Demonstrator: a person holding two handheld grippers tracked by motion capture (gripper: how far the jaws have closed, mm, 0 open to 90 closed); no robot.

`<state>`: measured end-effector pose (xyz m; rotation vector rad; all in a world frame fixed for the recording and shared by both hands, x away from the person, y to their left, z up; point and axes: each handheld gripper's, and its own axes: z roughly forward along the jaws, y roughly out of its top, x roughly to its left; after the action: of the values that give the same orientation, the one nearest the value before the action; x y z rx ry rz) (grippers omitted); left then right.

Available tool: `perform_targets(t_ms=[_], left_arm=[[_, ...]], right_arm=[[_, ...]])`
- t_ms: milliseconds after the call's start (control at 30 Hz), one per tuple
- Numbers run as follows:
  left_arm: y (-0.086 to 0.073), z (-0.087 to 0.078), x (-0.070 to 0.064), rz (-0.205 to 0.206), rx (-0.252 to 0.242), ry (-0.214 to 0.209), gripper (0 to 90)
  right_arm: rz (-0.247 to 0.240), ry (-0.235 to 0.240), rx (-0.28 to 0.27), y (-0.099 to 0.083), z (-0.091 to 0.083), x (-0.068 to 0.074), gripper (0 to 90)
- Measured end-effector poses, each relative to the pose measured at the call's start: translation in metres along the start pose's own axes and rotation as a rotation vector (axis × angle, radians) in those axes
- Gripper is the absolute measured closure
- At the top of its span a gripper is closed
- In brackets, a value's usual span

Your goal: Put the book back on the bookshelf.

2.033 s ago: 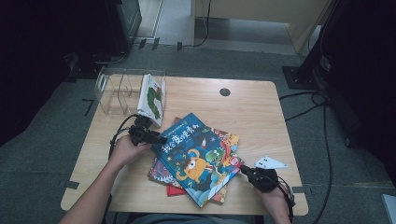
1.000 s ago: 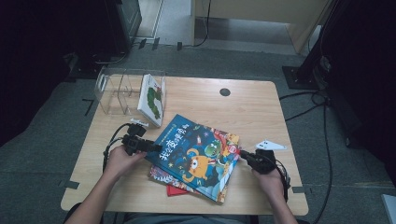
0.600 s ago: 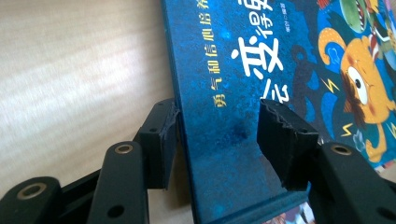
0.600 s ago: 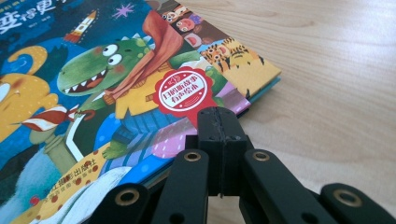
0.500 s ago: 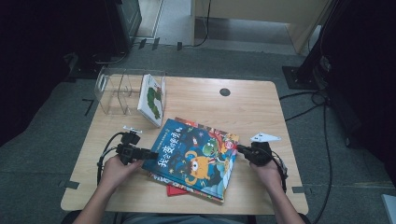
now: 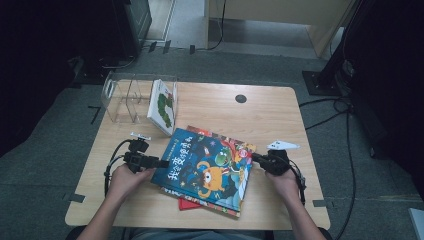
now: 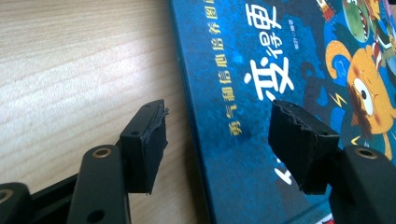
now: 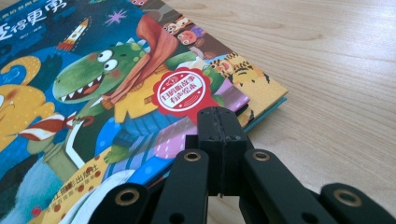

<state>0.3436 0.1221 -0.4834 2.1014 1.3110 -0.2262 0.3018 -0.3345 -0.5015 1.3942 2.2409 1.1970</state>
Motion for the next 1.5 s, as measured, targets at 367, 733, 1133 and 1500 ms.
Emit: perform_targets(t_ms=[367, 733, 1133, 1500], left_arm=[[0.015, 0.007, 0.01, -0.006, 0.006, -0.039, 41.3], [0.024, 0.015, 0.012, -0.004, 0.04, -0.055, 41.9], [0.025, 0.024, 0.01, -0.042, 0.08, -0.123, 42.9], [0.031, 0.004, -0.004, -0.048, 0.073, -0.087, 46.6]], right_arm=[[-0.014, 0.019, -0.002, -0.011, -0.009, 0.012, 90.0], [-0.037, 0.043, 0.016, -0.023, -0.018, 0.032, 90.0], [-0.046, 0.052, 0.016, -0.025, -0.019, 0.036, 90.0], [-0.051, 0.072, 0.013, -0.025, -0.016, 0.033, 90.0]])
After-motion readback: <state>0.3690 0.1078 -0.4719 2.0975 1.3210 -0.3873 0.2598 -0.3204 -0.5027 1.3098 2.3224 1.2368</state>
